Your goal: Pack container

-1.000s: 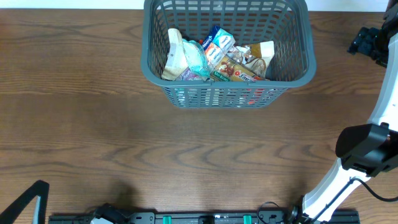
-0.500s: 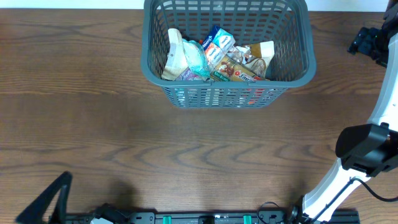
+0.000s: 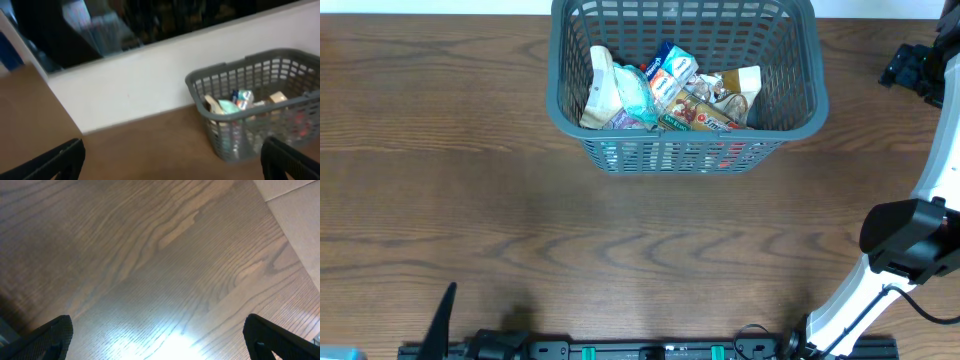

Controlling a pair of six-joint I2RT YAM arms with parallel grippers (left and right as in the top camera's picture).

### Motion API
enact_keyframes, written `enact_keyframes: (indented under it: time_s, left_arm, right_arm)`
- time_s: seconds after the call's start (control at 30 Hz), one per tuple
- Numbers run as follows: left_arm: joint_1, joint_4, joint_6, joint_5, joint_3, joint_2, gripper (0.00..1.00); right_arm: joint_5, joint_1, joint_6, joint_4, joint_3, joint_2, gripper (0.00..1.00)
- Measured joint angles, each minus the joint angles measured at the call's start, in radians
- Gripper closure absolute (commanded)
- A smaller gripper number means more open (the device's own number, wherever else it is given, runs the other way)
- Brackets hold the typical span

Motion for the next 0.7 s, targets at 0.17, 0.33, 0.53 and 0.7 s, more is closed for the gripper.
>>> enact_keyframes:
  time_s: [0.17,0.33,0.53,0.7]
  left_arm:
    - [0.053,0.234,0.042,0.032,-0.268,-0.114,0.02]
    - [0.110,0.480,0.058,0.116,-0.587,-0.203,0.01]
    - [0.173,0.626,0.060,0.215,-0.914,-0.344,0.01]
    - [0.196,0.730,0.060,0.266,-1.112,-0.441,0.01]
  right_arm:
    - [0.000,0.000,0.000,0.000,0.000,0.000,0.01]
    - [0.000,0.000,0.000,0.000,0.000,0.000,0.01]
    - [0.000,0.000,0.000,0.000,0.000,0.000,0.01]
    - [0.000,0.000,0.000,0.000,0.000,0.000,0.01]
